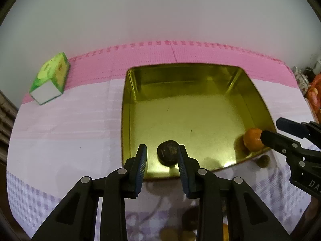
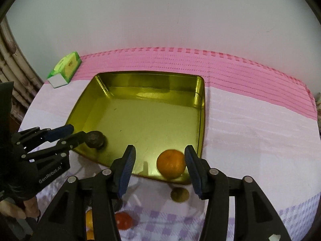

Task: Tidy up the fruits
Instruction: 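Withdraw both grippers from the tin back toward the fruits, then grasp two small green fruits with the left gripper while the right gripper grasps a red tomato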

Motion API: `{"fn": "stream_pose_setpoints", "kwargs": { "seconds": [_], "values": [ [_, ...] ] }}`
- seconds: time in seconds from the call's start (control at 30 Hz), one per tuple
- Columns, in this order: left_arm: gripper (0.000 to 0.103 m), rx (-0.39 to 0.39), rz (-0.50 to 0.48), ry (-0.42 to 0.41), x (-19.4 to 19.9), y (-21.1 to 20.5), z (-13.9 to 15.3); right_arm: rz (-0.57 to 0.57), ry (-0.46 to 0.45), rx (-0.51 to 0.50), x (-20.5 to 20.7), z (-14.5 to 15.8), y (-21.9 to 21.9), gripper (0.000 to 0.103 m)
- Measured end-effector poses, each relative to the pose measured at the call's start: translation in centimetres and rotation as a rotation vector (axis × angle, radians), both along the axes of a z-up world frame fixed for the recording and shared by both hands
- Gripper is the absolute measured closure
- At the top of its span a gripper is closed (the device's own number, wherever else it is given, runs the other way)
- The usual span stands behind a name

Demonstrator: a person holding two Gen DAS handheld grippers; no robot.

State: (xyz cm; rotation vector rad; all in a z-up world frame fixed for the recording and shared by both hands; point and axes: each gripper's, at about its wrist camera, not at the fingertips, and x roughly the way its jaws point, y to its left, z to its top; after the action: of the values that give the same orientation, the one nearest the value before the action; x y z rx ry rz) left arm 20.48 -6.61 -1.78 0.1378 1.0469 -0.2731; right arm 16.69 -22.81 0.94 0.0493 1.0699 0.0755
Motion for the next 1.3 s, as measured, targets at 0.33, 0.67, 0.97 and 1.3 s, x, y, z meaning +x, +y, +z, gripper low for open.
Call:
{"fn": "stream_pose_setpoints", "kwargs": {
  "seconds": [0.33,0.67,0.97,1.3],
  "values": [
    [0.070,0.005,0.031,0.031,-5.9,2.9,-0.5,0.032,0.036,0.001,-6.5,0.0,0.2,0.055],
    [0.070,0.019,0.050,0.080,-11.2,4.9,-2.9,0.034,0.086,0.007,-11.4,-2.2,1.1,0.055],
    [0.070,-0.002,0.058,0.068,-12.5,5.6,-2.7,-0.012,0.091,0.016,-12.3,-3.2,-0.4,0.055],
    [0.070,-0.027,0.023,0.107,-11.6,4.9,-3.8,-0.037,0.094,0.037,-11.6,-3.7,-1.5,0.055]
  ]
}}
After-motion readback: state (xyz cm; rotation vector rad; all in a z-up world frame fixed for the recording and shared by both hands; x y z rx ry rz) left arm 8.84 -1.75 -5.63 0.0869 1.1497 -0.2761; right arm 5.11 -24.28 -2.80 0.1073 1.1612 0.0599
